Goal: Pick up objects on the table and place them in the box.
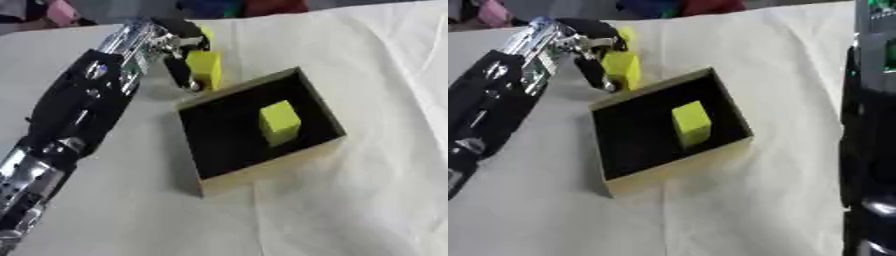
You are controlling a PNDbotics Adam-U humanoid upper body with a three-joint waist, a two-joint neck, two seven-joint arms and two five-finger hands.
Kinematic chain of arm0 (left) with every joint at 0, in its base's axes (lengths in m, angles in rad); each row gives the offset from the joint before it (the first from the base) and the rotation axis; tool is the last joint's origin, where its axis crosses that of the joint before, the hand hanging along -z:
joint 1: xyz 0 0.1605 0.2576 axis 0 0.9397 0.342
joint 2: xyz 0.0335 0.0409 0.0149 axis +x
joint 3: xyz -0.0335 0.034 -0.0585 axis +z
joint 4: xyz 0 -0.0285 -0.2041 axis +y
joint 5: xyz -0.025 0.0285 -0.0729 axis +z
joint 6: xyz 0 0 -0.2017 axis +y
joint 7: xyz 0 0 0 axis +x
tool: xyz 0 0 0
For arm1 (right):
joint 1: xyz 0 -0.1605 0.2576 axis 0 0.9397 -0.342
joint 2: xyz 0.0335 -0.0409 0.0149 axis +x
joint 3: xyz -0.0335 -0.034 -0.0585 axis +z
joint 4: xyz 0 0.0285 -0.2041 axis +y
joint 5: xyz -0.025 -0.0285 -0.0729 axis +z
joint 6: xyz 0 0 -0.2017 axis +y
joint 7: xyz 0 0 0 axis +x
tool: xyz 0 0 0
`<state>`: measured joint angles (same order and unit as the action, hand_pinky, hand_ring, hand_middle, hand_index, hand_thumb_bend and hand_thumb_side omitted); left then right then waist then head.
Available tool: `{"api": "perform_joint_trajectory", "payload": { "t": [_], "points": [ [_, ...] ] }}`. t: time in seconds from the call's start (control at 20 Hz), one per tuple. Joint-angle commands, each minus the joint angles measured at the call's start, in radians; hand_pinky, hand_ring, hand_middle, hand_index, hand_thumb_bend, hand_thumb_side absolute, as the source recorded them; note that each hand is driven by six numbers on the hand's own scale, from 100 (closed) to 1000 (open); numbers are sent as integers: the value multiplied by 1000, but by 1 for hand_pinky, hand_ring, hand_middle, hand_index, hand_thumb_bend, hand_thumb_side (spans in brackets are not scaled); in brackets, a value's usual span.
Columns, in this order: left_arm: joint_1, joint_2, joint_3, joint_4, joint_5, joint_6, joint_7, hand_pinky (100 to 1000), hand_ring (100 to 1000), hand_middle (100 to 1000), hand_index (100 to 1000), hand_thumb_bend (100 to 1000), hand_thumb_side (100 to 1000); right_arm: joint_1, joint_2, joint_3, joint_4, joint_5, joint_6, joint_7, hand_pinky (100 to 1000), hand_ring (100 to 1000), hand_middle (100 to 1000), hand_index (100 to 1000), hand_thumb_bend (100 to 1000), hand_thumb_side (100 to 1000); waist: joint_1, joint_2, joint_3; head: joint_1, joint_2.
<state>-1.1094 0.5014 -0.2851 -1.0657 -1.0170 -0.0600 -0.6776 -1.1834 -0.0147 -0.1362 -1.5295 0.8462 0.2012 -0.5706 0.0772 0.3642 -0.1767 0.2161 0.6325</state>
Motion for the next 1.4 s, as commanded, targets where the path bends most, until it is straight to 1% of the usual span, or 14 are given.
{"api": "perform_joint_trajectory", "payload": {
  "t": [0.05, 0.15, 0.35, 0.45, 0.5, 0.65, 0.8, 0.95, 1.1, 1.4],
  "points": [
    [-21, 27, 4, -45, 30, 10, -8, 632, 615, 553, 726, 177, 145, -8, -21, -8, -21, -8, 4, -7, 826, 803, 710, 816, 100, 979, -4, -30, 5, -6, 10],
    [-24, 41, -2, -91, 47, 22, -24, 632, 619, 553, 725, 159, 138, 1, -22, -9, -24, -10, 6, -9, 826, 803, 710, 816, 100, 981, -3, -35, 10, -13, 17],
    [-27, 69, -3, -190, 81, 52, -50, 632, 585, 545, 719, 137, 124, 19, -21, -10, -32, -13, 7, -12, 826, 803, 709, 816, 100, 983, -2, -47, 21, -22, 28],
    [-28, 80, -2, -232, 99, 64, -60, 622, 567, 545, 720, 127, 116, 27, -9, -12, -38, -7, 7, -14, 826, 803, 709, 815, 100, 983, -2, -52, 26, -26, 32],
    [-27, 85, -1, -251, 114, 69, -65, 602, 554, 542, 720, 100, 122, 31, -3, -13, -41, -1, 6, -14, 823, 803, 710, 815, 100, 983, -2, -54, 28, -29, 34],
    [-24, 98, -5, -305, 180, 86, -76, 591, 545, 542, 723, 100, 128, 38, 8, -16, -50, 14, 6, -10, 820, 803, 710, 816, 100, 983, -3, -59, 35, -33, 40],
    [-13, 113, -17, -388, 254, 110, -76, 576, 534, 537, 724, 100, 149, 43, 11, -19, -58, 23, 6, -6, 820, 803, 709, 815, 100, 983, -6, -62, 41, -47, 48],
    [8, 131, -41, -496, 311, 157, -66, 571, 527, 532, 722, 100, 151, 48, 13, -23, -65, 24, 8, -4, 819, 803, 709, 815, 100, 983, -9, -63, 47, -63, 57],
    [30, 133, -72, -603, 347, 203, -65, 564, 514, 533, 725, 100, 162, 54, 13, -24, -72, 24, 9, -3, 819, 803, 708, 815, 100, 983, -11, -65, 55, -65, 64],
    [52, 117, -125, -773, 372, 260, -94, 558, 508, 533, 729, 100, 149, 72, 19, -24, -87, 19, 7, -3, 820, 802, 707, 814, 100, 985, -12, -74, 72, -64, 74]
  ]
}}
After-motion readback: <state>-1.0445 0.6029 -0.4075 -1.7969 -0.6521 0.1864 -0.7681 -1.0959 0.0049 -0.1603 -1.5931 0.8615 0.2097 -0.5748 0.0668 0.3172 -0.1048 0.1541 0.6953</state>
